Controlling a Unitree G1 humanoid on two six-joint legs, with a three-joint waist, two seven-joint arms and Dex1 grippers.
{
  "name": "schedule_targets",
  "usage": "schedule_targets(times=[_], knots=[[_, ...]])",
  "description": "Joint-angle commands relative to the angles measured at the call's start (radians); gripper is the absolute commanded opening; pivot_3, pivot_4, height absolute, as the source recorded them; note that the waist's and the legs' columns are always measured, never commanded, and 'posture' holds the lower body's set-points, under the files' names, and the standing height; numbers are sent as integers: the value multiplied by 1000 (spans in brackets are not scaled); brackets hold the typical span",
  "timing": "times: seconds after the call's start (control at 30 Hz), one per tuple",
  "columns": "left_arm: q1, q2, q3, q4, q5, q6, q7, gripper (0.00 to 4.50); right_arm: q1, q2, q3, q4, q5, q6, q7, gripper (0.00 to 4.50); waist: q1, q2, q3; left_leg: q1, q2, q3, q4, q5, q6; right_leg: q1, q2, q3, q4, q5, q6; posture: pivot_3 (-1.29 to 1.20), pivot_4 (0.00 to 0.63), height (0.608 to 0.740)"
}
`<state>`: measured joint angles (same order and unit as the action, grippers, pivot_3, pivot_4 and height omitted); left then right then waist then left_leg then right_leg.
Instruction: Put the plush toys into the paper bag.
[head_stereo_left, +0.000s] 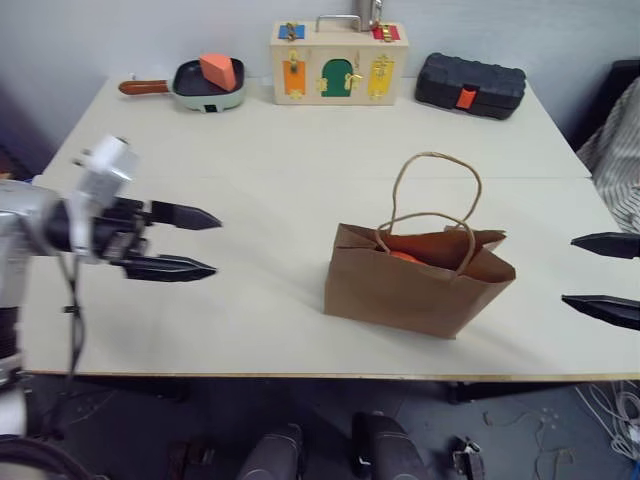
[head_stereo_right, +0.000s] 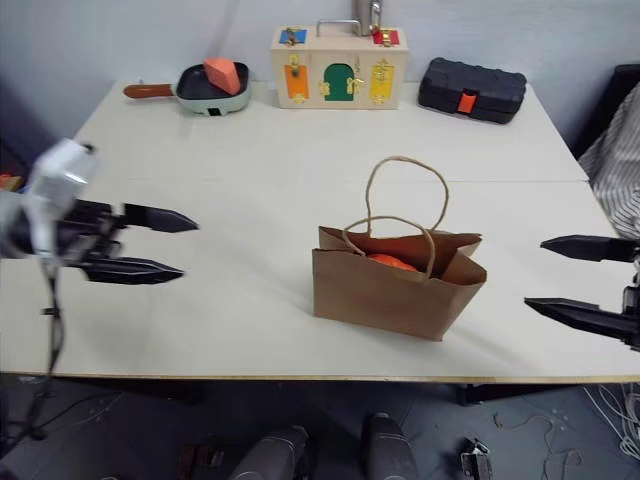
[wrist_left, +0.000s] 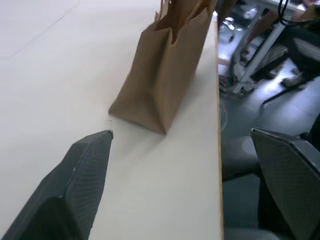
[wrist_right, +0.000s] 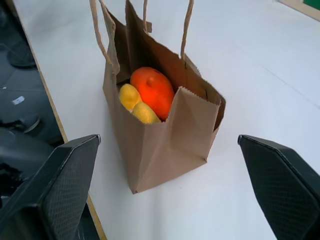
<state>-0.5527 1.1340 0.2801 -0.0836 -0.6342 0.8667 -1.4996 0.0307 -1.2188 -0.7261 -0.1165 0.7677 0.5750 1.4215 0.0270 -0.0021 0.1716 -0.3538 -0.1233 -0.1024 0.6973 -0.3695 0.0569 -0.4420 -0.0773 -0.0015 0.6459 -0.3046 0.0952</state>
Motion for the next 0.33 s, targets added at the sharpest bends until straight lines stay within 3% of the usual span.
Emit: schedule_targets(times=[0.03,0.17,0.33], knots=[[65,52,89,-68,-67,31,-17,4441,-87,-21,84,71,-27,-61,33,4500,6,1,0,0,0,-1,0,0,0,0,0,-1,0,0,0,0,150,740],[173,13,120,-154,-71,-4,65,4441,-198,28,160,128,-33,-75,-3,4500,2,3,1,-1,0,-1,0,0,0,0,0,-1,-1,0,0,0,150,740],[303,-227,141,-274,62,-112,450,4441,-159,191,144,66,-44,-84,-160,4500,0,3,0,-1,1,0,-3,0,0,-1,0,-1,-1,0,0,0,150,740]])
